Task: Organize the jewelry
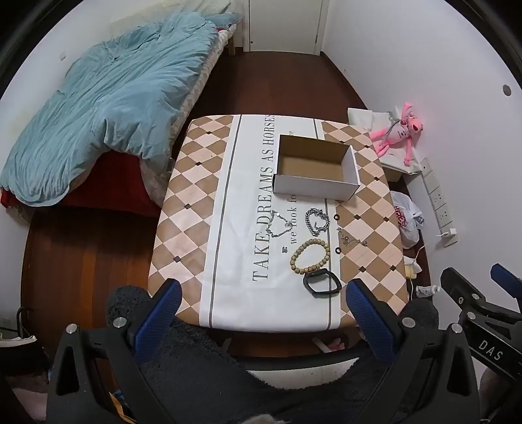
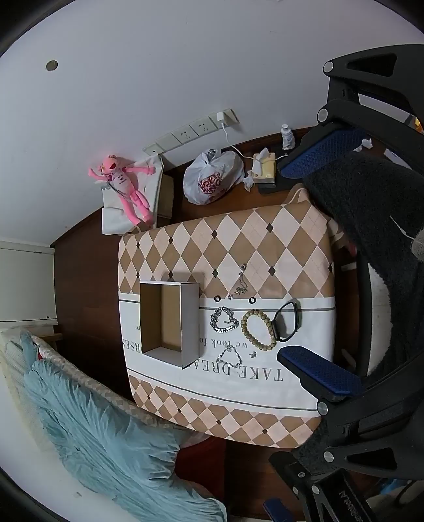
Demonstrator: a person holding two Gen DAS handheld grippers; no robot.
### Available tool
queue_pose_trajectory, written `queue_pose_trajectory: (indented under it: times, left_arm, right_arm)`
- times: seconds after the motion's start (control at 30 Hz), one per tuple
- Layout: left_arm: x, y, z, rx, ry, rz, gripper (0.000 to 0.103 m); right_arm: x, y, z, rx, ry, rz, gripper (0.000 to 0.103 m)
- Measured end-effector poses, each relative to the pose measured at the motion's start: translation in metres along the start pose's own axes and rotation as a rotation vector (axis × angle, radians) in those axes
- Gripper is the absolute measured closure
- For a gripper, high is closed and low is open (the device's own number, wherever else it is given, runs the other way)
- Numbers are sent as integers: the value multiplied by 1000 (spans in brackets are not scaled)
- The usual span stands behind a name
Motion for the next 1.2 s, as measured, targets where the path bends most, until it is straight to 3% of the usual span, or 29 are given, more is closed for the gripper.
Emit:
queue_pose_trajectory:
  times: [1.2]
  left_arm:
    - [3, -4, 8, -18, -14, 1, 0]
  right_arm:
    - [1, -6, 8, -2, -13, -2, 0]
Point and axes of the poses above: each gripper's, at about its wrist camera, not at the fingertips, and z roughly against the way its jaws point, y to its left, x to its top, the point moved 6 cm from there along -z, roughly the way its jaws point, and after that the axes turned 13 degrees about z, right-handed, at the moved point
